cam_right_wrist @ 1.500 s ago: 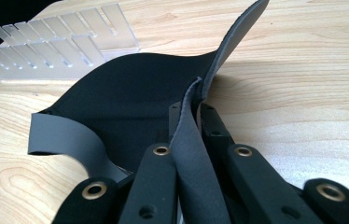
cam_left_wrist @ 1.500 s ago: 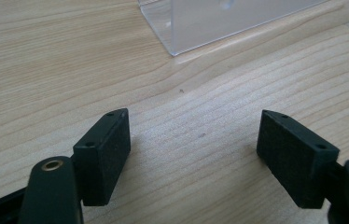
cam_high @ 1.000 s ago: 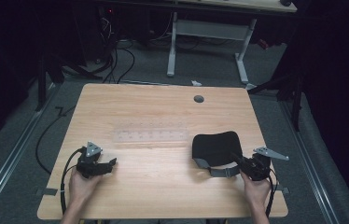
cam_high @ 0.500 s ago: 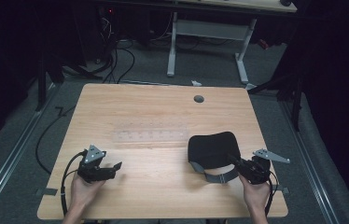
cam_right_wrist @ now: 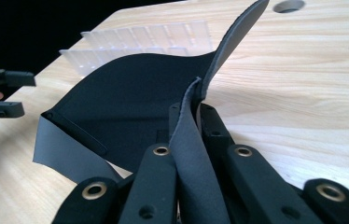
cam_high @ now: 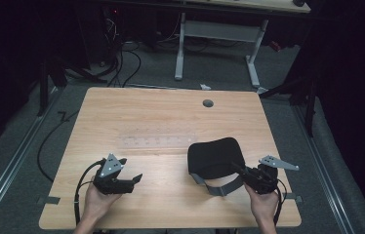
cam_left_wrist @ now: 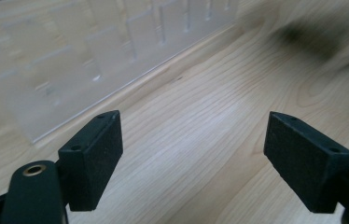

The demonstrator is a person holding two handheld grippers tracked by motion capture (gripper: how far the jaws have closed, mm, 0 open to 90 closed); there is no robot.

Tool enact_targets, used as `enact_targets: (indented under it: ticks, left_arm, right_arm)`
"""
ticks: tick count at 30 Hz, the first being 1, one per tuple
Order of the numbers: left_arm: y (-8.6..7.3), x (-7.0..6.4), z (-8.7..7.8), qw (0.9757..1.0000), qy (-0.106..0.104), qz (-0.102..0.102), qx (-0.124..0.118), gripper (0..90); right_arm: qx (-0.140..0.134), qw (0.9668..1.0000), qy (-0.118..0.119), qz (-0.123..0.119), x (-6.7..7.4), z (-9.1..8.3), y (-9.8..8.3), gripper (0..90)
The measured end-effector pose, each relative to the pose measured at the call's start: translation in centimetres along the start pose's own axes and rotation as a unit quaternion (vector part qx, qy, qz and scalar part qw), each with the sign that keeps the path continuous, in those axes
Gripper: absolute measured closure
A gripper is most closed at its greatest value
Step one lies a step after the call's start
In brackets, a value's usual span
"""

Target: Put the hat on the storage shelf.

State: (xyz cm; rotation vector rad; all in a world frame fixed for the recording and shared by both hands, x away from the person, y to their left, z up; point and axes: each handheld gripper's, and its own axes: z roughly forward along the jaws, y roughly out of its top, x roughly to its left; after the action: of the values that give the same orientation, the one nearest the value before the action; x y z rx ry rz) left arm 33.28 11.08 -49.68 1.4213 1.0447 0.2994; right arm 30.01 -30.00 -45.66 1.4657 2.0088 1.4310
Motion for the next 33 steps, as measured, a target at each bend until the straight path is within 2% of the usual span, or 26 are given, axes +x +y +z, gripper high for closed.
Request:
enact_targets:
  ticks: [4,7,12,16,25,33]
  left_arm:
    - [0.3,-1.4,0.1,0.9997,-0.019,0.011,-0.002,20.0]
    - [0.4,-2.2,0.3,0.9993,-0.033,0.016,-0.005,20.1]
    - [0.2,-3.2,0.7,0.9984,-0.047,0.032,0.002,19.7]
    - [0.0,-4.0,1.1,0.9975,-0.059,0.038,0.007,19.6]
    - [-0.4,-5.6,1.8,0.9951,-0.076,0.062,0.009,19.9]
    - [-0.5,-6.2,2.1,0.9939,-0.081,0.075,0.003,20.1]
  right_arm:
    - [0.003,0.9998,0.014,-0.013,0.8,0.4,0.4,86.2]
    - [0.006,0.9996,0.026,-0.012,1.3,0.8,0.6,86.2]
    - [0.014,0.9991,0.037,-0.016,2.1,1.5,0.9,86.2]
    - [0.019,0.9984,0.047,-0.023,2.7,2.1,1.1,86.2]
    - [0.031,0.9966,0.071,-0.029,4.1,3.5,1.6,86.2]
    - [0.056,0.9950,0.075,-0.035,4.8,4.6,1.8,86.1]
